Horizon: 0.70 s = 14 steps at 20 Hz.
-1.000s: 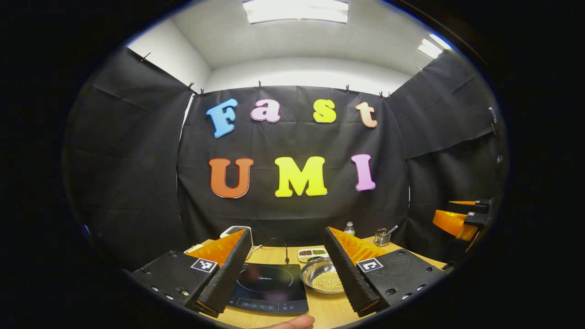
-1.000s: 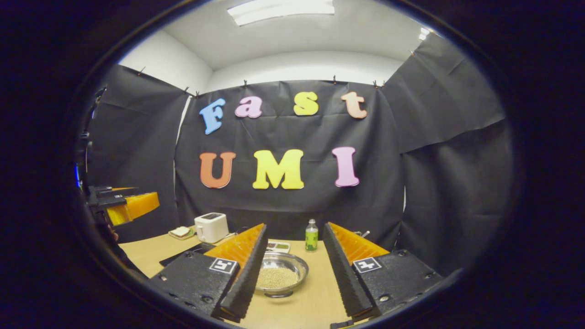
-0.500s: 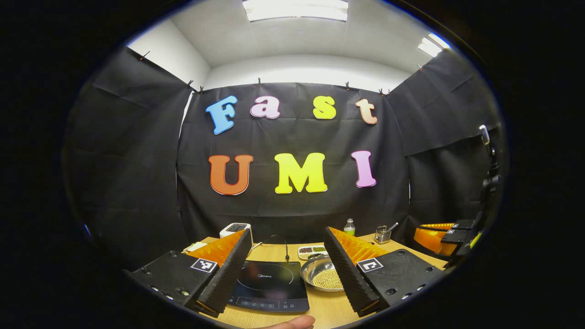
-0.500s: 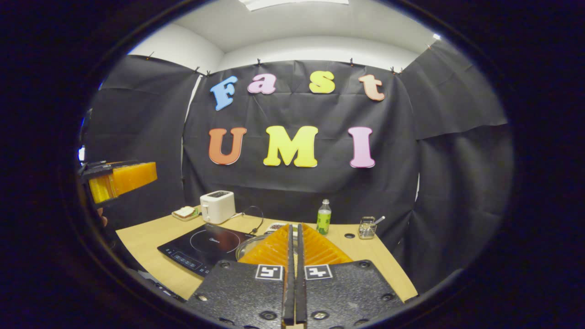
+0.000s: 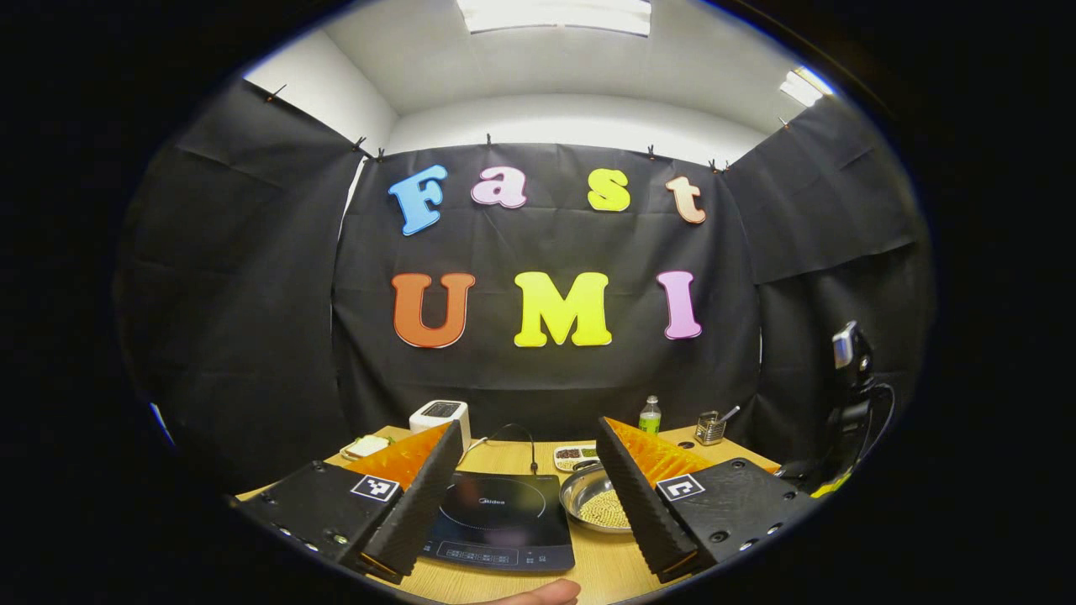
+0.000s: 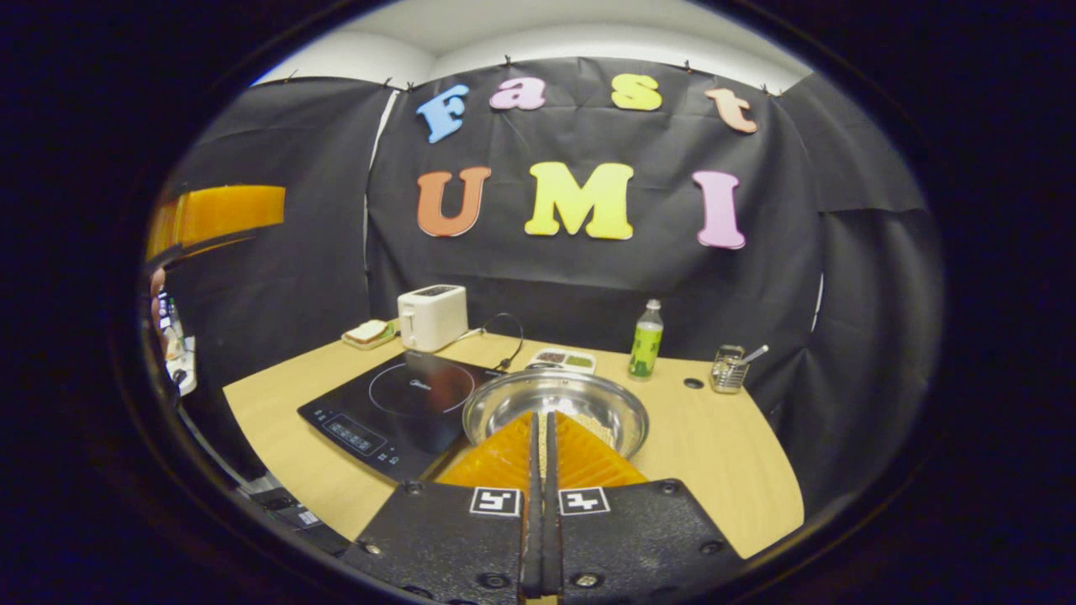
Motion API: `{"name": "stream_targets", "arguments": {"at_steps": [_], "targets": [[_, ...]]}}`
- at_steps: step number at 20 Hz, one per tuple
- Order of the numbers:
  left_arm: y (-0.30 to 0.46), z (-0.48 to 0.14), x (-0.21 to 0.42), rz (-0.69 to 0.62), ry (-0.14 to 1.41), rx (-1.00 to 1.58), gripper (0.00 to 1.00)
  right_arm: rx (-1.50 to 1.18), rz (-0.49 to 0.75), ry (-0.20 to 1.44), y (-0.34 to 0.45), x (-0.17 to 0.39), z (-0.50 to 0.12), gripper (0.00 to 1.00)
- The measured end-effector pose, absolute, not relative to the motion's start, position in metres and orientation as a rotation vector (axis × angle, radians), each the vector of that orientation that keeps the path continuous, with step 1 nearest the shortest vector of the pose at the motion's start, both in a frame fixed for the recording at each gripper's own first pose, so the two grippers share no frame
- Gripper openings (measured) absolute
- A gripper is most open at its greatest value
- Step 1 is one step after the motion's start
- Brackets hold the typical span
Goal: First push the handle of the pot to place it horizontally, then grasp the pot with both hands and set it on the induction cooktop.
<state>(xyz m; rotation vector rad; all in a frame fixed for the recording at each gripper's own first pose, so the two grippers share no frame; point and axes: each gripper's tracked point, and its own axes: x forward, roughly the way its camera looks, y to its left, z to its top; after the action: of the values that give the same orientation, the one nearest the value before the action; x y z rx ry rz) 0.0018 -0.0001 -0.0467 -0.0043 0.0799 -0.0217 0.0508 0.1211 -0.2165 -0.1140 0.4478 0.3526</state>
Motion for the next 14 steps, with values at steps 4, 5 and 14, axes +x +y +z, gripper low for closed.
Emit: {"name": "stream_targets", "arguments": {"at_steps": [4,5,14], "targets": [[0.003,-0.053,0.003,-0.019,0.091,-0.014,0.95,-0.101,0.398,0.569,0.138,0.049,-0.265,0.02],[0.003,-0.055,0.003,-0.017,0.094,-0.016,0.95,-0.099,0.401,0.595,0.140,0.048,-0.275,0.04],[0.000,-0.059,0.003,-0.019,0.090,-0.015,0.95,-0.075,0.358,0.717,0.123,0.053,-0.331,0.04]]}}
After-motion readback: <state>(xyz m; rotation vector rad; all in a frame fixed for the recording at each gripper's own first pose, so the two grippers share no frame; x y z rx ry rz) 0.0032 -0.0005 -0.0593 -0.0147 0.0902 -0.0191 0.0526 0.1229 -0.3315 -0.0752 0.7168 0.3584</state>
